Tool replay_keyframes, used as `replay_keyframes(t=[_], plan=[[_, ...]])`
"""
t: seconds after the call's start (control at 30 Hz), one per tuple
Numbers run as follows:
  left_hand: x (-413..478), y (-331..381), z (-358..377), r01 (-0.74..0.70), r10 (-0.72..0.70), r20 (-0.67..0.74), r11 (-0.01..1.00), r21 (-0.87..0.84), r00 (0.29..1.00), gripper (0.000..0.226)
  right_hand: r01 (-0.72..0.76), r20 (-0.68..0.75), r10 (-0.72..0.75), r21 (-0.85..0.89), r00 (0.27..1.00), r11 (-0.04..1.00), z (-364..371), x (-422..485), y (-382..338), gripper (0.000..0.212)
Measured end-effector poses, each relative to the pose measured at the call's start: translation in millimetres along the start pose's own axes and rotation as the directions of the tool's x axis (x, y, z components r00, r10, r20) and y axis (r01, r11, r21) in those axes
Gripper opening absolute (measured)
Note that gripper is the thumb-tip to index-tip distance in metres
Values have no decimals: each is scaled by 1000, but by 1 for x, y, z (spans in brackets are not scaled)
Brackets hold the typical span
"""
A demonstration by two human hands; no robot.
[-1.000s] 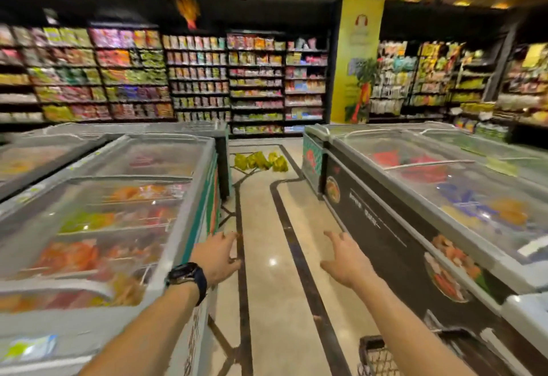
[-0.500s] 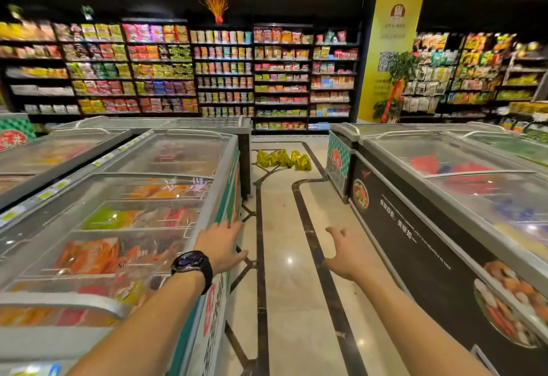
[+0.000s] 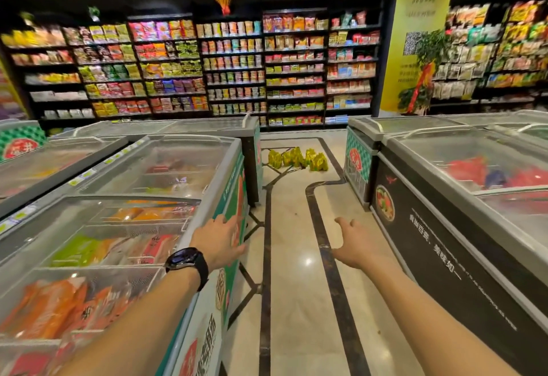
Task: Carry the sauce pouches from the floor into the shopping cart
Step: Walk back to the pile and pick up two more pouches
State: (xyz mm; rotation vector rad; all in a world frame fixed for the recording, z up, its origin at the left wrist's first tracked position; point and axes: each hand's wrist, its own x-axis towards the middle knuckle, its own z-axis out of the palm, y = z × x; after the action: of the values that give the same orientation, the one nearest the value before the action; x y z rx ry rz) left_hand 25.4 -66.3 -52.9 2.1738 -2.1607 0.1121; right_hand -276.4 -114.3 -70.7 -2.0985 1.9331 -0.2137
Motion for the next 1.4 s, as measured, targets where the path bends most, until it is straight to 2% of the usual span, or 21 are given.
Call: replay_keyframes(t=[0.2,0.37,0.63,0.77,0.87,1.0,1.17,1.4], plan=[[113,-20,33,28,-29,40,1000,8,999,70,11,-12,-11,-48,1000,999,-9,118,5,79],[238,-44,64,17,-18,54,999,29,998,69,-23,16,24,-79,1000,997,-14,235,-2,84],[435,-59,80,-16,18,42,998,-61,999,70,-76,-10,75,-43,997,996,-38,407,-32,80],[532,-60,90,-47,49,32,998,-51,998,74,-83,-20,82,-29,996,996,-41,498,-31,79],[605,-57,110,-35,37,75,999,-16,996,74,-96,13,97,-29,995,995,-27,576,-22,77],[706,-52,139,-45,42,121,999,16,992,71,-84,39,85,-30,996,996,-15,690,2,81],[839,-44,159,-2,7,136,999,-40,991,73,-95,102,94,1,990,995,-20,835,26,83],[978,-68,179,42,-28,193,997,-68,981,73,-34,84,28,65,996,997,-28,1013,9,95]])
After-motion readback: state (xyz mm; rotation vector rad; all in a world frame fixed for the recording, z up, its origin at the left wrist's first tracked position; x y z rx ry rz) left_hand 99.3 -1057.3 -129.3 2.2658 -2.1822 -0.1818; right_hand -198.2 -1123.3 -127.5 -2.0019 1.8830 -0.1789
